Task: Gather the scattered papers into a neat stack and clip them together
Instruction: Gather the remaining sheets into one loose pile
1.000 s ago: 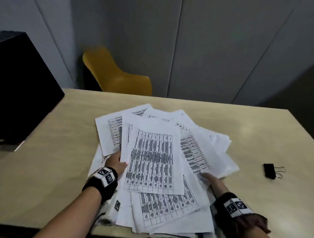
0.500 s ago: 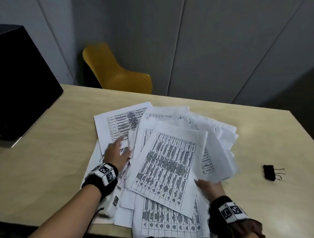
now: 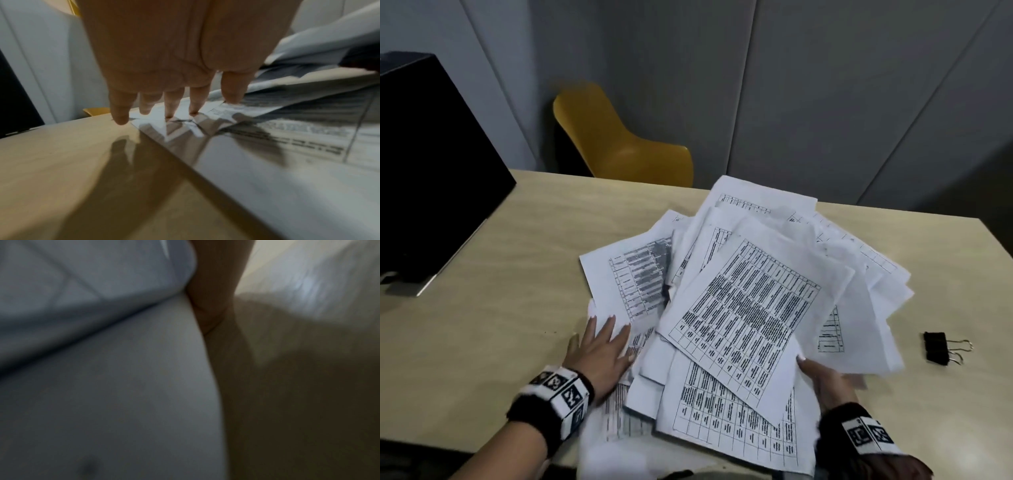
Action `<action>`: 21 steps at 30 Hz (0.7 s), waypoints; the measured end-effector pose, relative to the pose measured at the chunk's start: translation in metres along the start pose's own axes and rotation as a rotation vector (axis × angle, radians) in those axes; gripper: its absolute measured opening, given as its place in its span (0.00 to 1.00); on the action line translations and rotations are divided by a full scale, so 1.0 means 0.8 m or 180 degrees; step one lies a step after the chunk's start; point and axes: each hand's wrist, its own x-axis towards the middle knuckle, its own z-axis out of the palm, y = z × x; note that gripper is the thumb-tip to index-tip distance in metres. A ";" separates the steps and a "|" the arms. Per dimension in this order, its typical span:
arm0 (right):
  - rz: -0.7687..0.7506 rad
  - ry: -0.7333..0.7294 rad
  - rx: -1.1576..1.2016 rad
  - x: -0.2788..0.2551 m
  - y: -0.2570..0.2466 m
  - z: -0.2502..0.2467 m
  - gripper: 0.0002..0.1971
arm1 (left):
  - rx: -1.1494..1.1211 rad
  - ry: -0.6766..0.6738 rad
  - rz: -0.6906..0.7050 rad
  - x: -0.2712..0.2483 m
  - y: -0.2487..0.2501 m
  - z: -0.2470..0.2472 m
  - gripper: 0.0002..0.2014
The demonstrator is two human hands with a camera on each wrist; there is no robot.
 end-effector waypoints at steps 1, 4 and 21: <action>-0.0032 -0.0035 0.0022 0.000 -0.001 0.000 0.27 | -0.0052 0.0124 0.0051 -0.004 -0.003 0.001 0.26; -0.0046 -0.0046 0.0070 -0.001 -0.003 0.004 0.26 | -0.0937 0.1023 0.0130 0.004 -0.016 -0.011 0.15; -0.0203 -0.0001 0.0091 -0.009 -0.002 0.006 0.23 | -0.1871 0.1381 -0.0776 0.059 -0.006 -0.039 0.30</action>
